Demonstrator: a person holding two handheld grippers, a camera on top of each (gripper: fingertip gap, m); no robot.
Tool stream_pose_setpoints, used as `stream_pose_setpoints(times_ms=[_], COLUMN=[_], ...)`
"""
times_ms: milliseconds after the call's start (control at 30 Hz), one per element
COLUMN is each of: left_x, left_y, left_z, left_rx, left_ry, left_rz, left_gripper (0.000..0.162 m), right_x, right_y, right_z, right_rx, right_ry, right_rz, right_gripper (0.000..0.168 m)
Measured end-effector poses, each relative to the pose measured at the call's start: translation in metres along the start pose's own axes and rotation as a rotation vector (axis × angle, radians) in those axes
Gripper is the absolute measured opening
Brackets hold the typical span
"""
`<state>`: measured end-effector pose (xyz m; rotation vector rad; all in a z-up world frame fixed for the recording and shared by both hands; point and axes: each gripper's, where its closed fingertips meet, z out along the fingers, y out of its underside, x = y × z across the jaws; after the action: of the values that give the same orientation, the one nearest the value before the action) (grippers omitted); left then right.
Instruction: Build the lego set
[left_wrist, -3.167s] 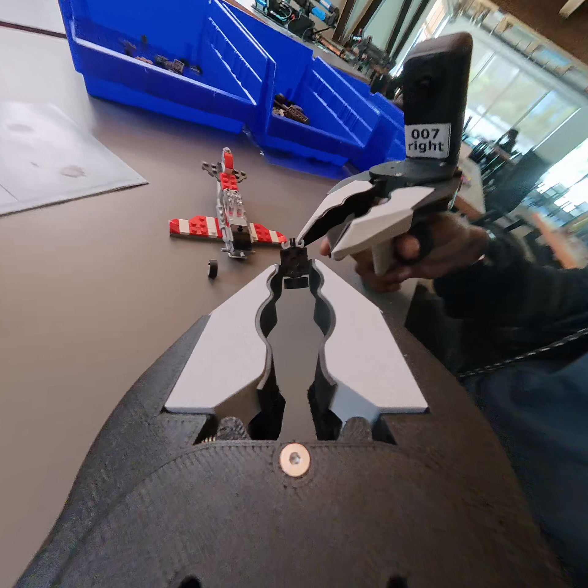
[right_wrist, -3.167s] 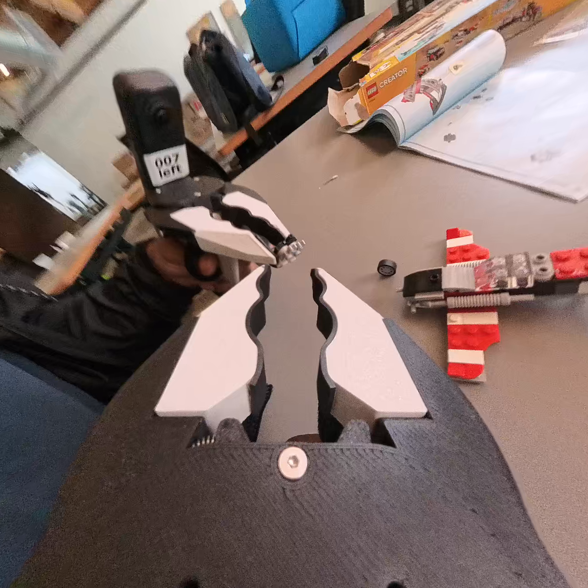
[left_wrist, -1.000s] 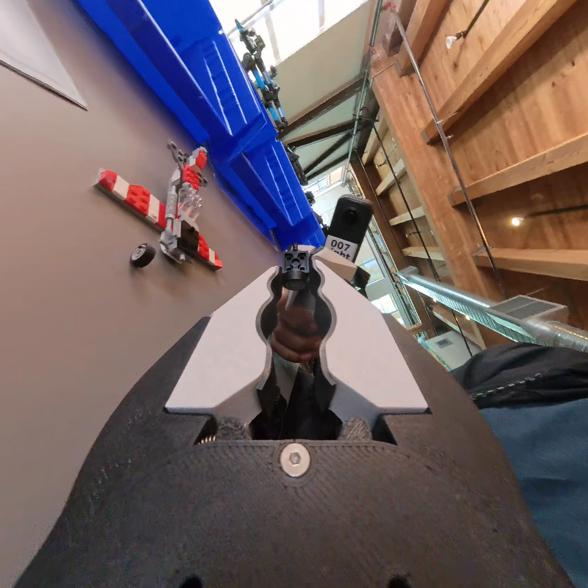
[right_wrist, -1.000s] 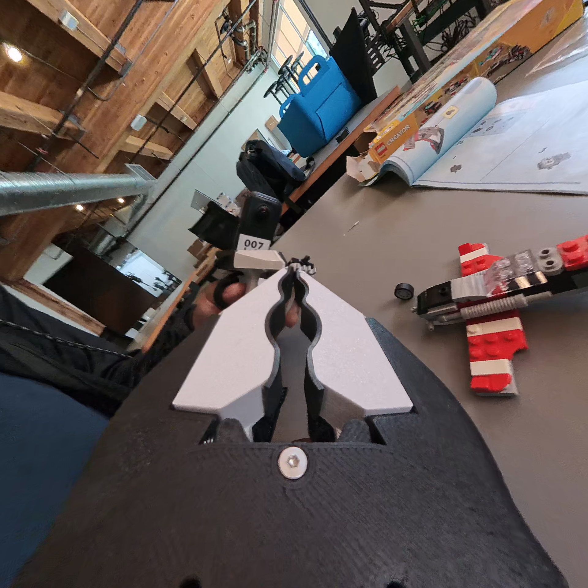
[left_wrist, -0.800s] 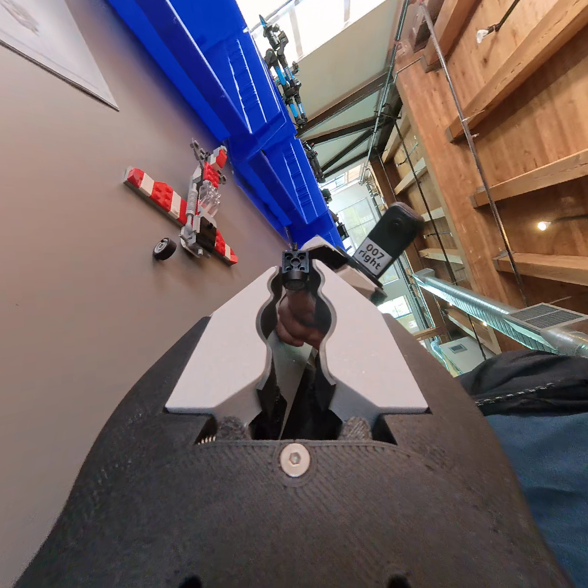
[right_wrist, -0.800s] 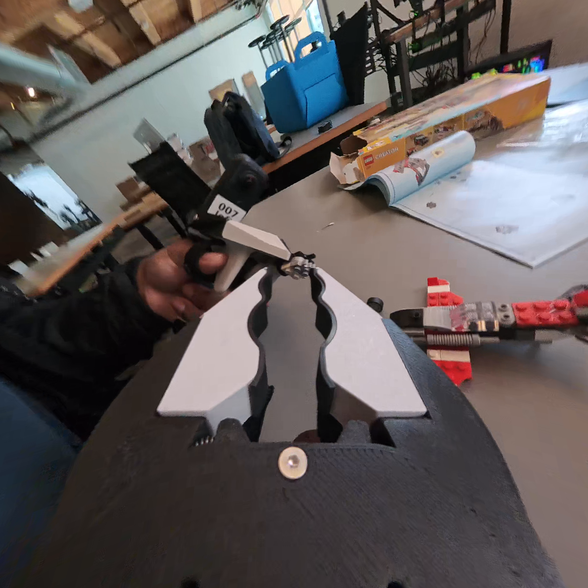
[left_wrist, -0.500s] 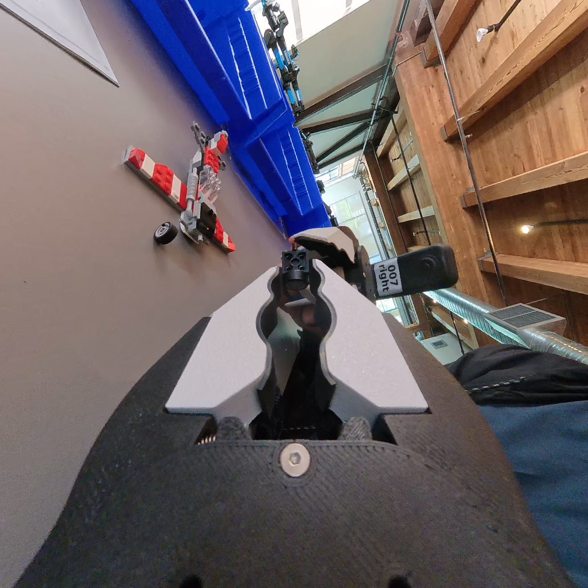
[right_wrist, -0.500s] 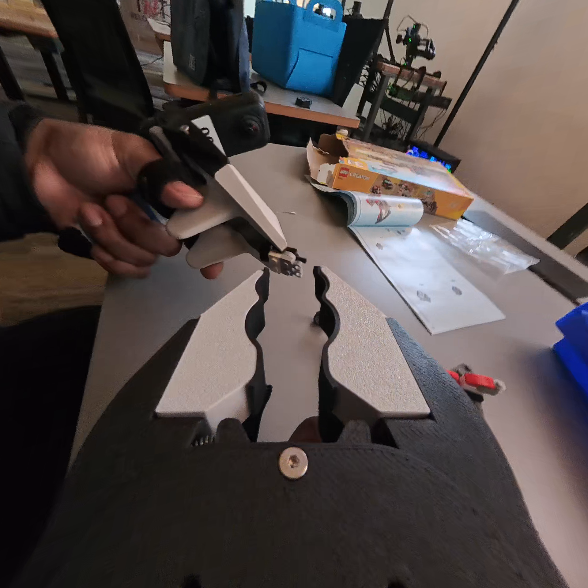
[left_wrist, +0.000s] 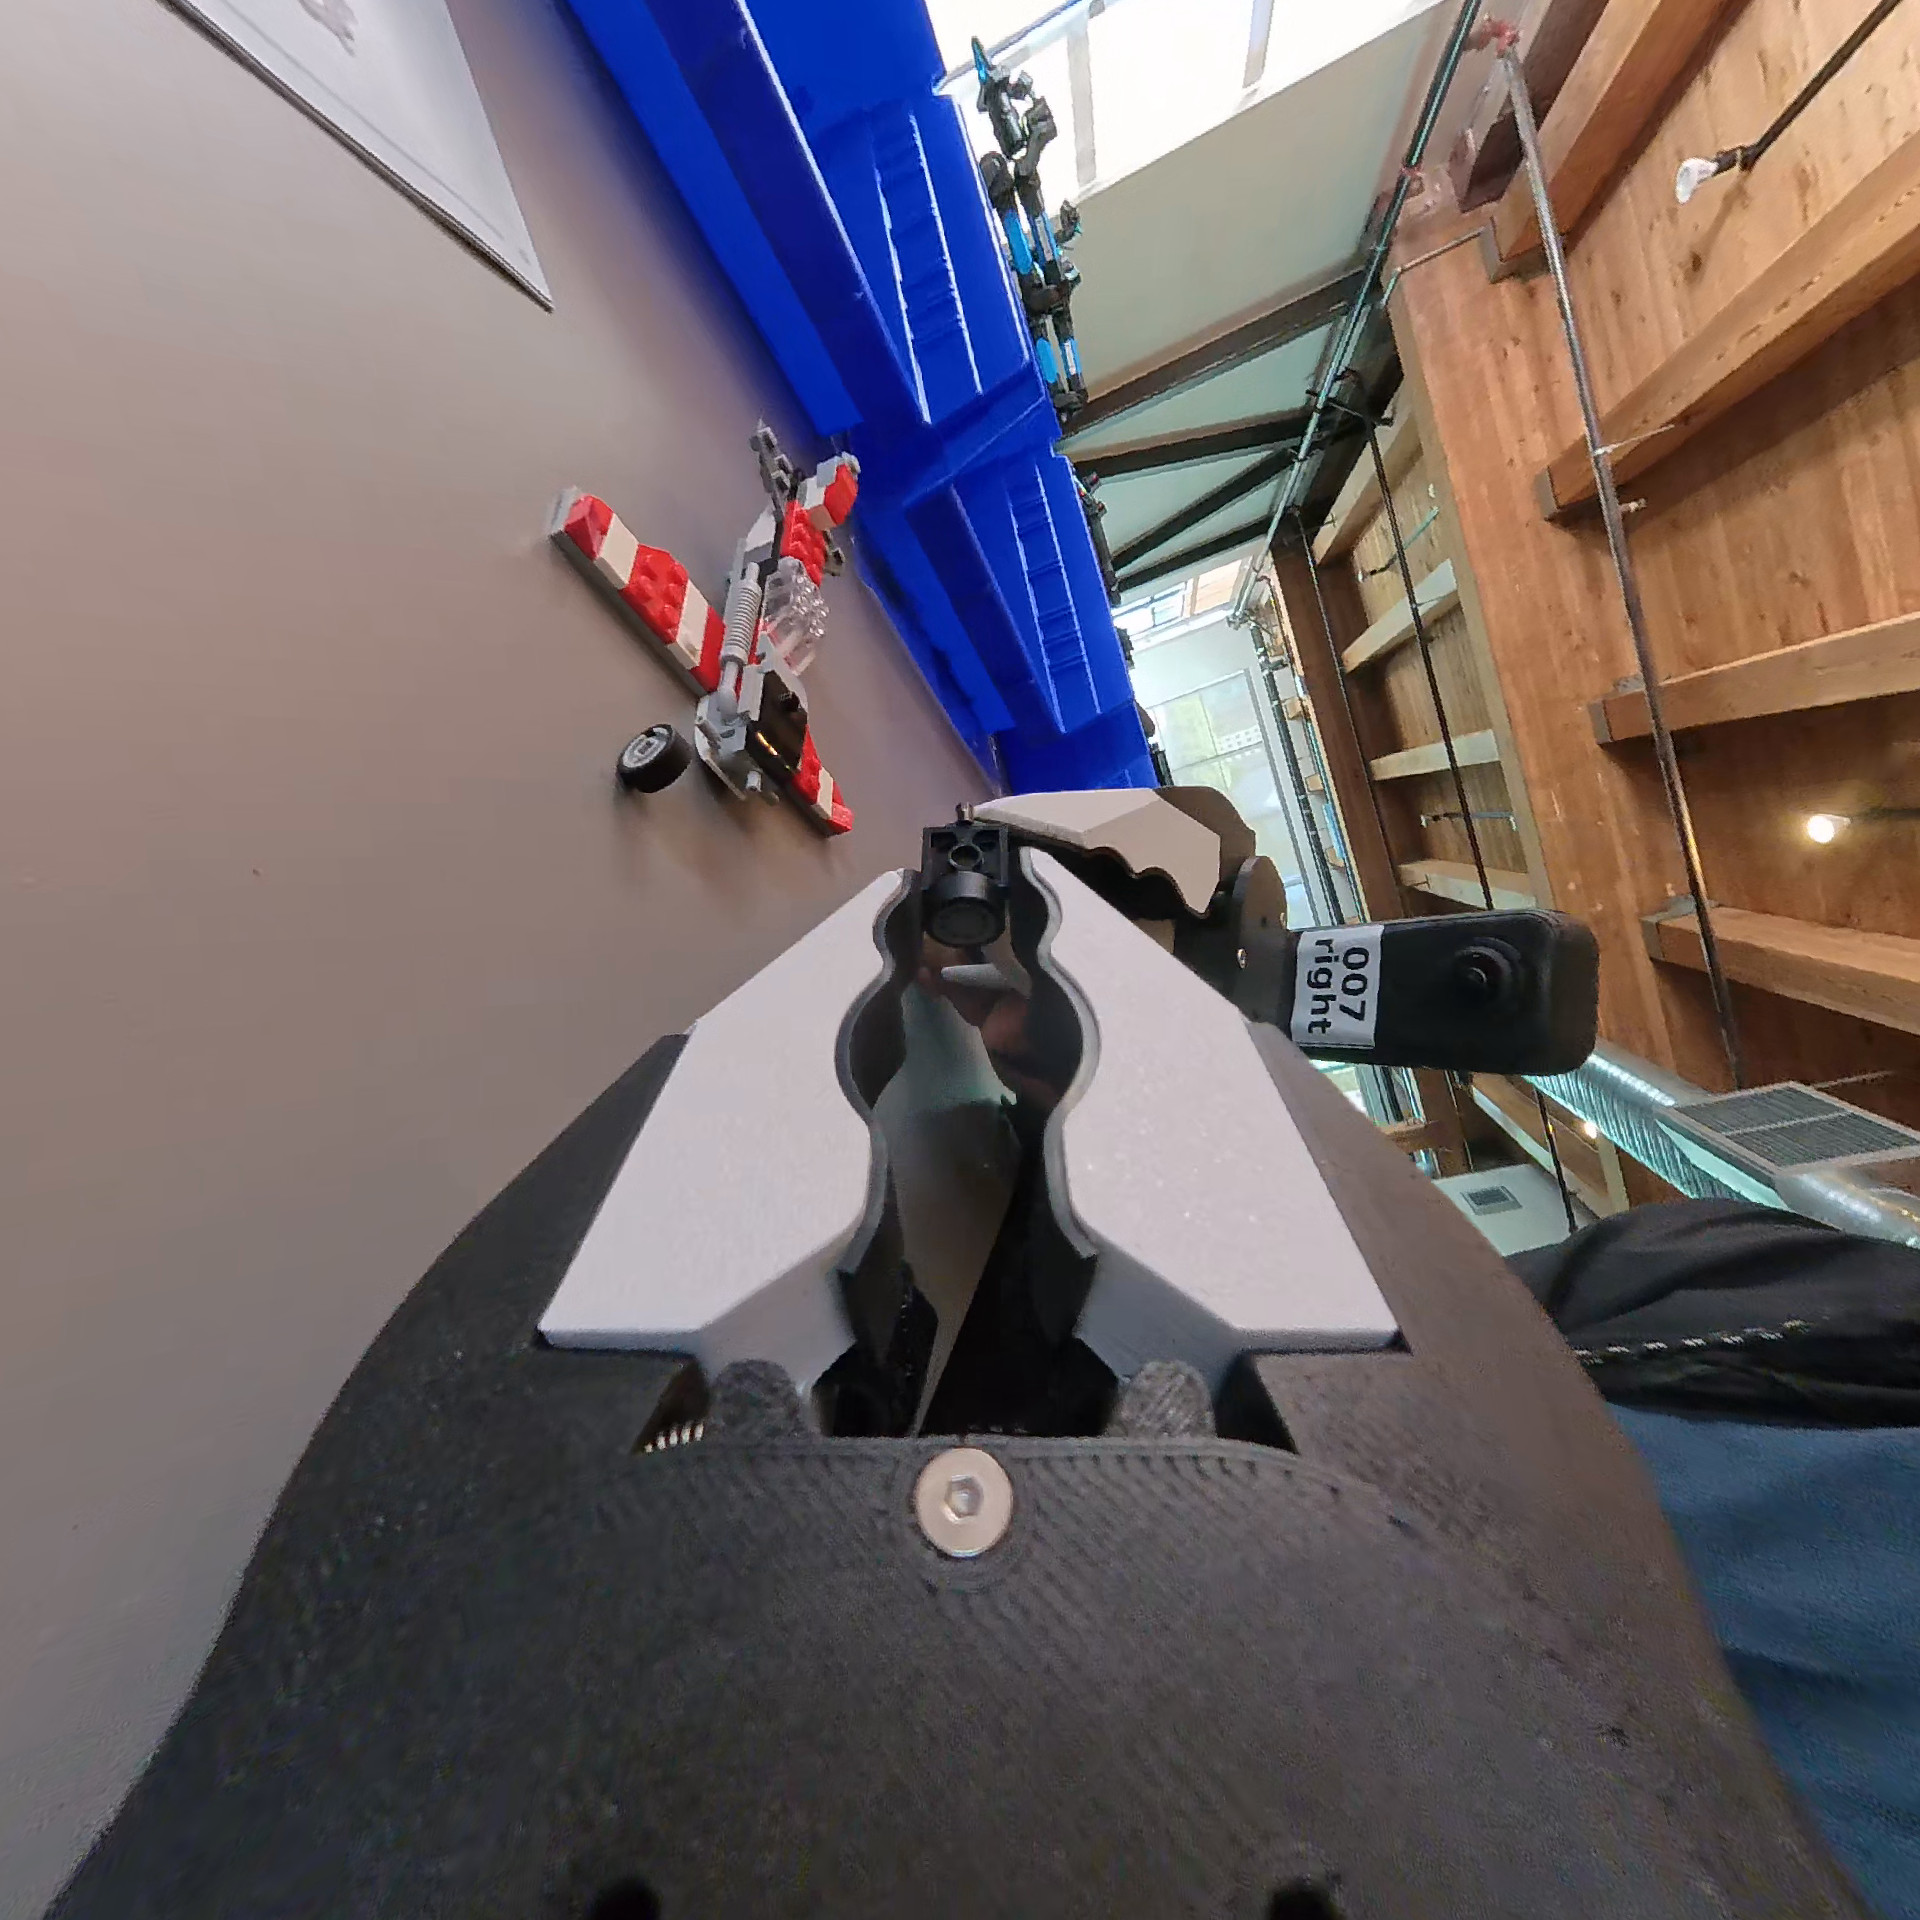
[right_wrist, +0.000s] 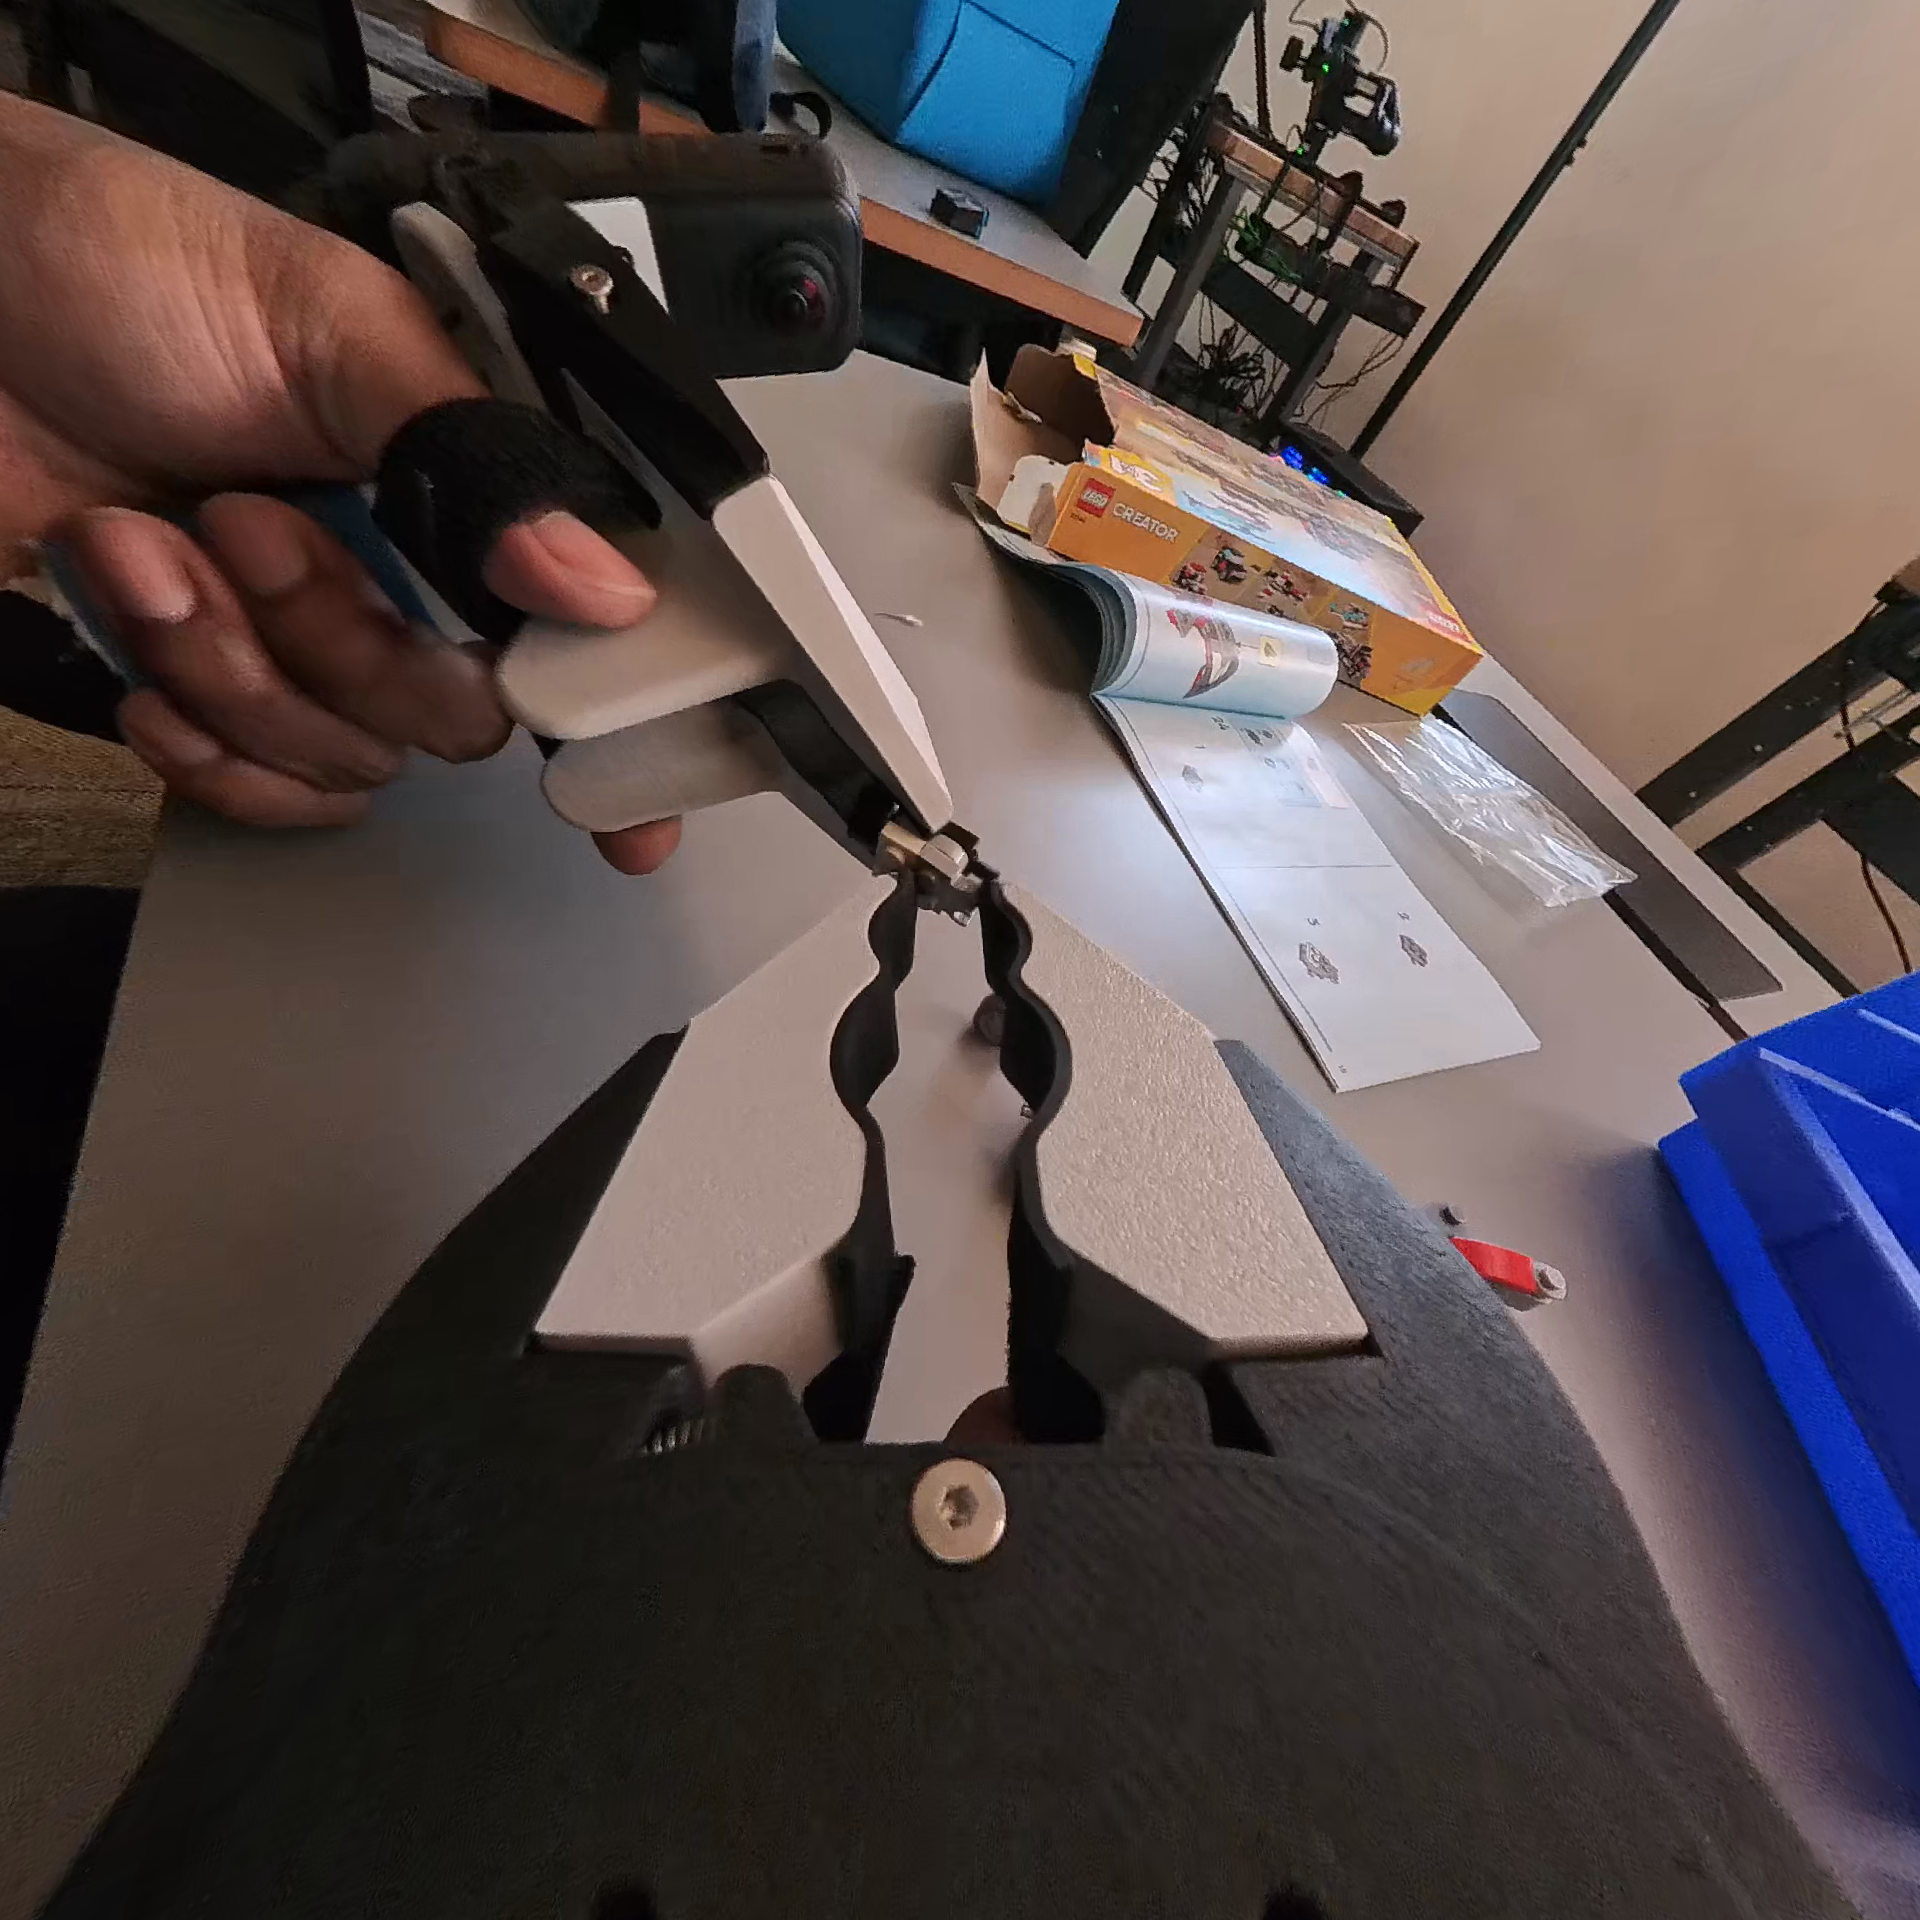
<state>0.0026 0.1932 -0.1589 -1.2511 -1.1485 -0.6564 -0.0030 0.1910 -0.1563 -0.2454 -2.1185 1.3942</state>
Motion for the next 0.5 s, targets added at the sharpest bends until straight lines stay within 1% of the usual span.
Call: stream_pose_setpoints(times_ms=[333, 500], left_x=[-0.0078, -0.0057], left_y=[-0.0042, -0.0053], left_z=[0.0018, 0.0024], left_rx=[0.054, 0.054], left_ry=[-0.021, -0.013], left_rz=[-0.061, -0.036], left_gripper=[0.019, 0.019], right_x=[0.0020, 0.0026], right_y=[0.0070, 0.0071], right_z=[0.0049, 0.0049], right_rx=[-0.060, -0.059], right_ry=[0.056, 0.041], right_rz=[-0.039, -0.015], right_gripper=[0.012, 0.012])
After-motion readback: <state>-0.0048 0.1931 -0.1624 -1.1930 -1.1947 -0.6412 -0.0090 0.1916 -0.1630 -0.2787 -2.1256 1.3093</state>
